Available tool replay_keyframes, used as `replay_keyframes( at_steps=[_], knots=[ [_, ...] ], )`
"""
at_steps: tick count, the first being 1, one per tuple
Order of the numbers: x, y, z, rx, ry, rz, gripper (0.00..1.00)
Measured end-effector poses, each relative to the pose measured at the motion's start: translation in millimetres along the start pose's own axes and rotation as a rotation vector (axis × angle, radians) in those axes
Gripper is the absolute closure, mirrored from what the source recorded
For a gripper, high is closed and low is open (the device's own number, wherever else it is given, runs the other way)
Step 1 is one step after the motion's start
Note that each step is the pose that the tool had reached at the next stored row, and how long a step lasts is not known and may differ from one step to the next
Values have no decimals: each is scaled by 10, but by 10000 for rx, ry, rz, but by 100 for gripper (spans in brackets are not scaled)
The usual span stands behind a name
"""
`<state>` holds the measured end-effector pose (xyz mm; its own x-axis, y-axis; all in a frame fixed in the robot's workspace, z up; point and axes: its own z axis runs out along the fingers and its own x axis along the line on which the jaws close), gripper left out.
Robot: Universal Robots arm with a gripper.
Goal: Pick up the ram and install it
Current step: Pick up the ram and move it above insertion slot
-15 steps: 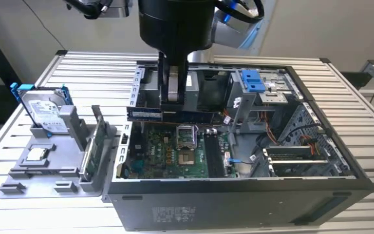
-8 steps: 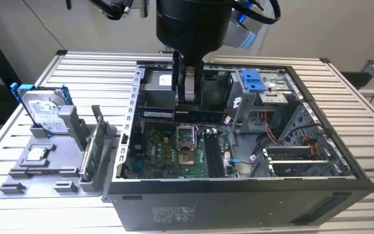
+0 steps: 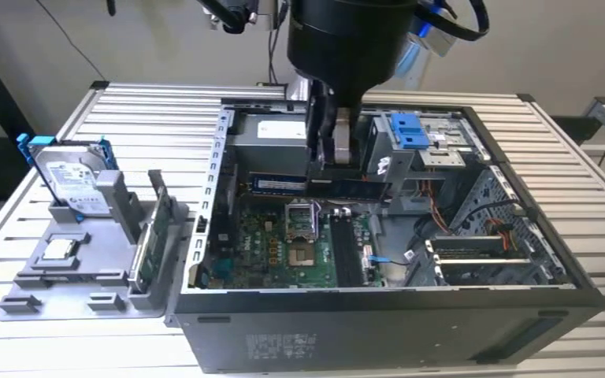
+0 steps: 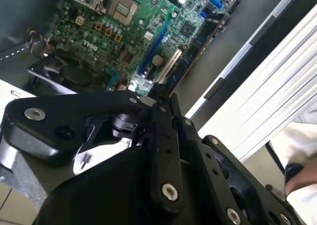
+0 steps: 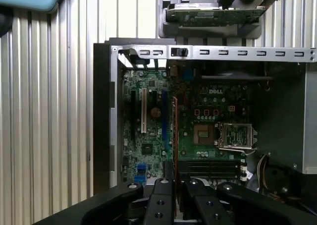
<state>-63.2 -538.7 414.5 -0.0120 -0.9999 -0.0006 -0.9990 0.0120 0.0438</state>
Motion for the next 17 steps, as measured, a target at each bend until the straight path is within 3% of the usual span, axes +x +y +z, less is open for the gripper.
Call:
replay_keyframes(
  at_steps=[5, 17],
  knots=[
    [-2, -96, -4, 0, 0, -15, 86],
    [-5, -438, -19, 0, 3, -78, 86]
  ],
)
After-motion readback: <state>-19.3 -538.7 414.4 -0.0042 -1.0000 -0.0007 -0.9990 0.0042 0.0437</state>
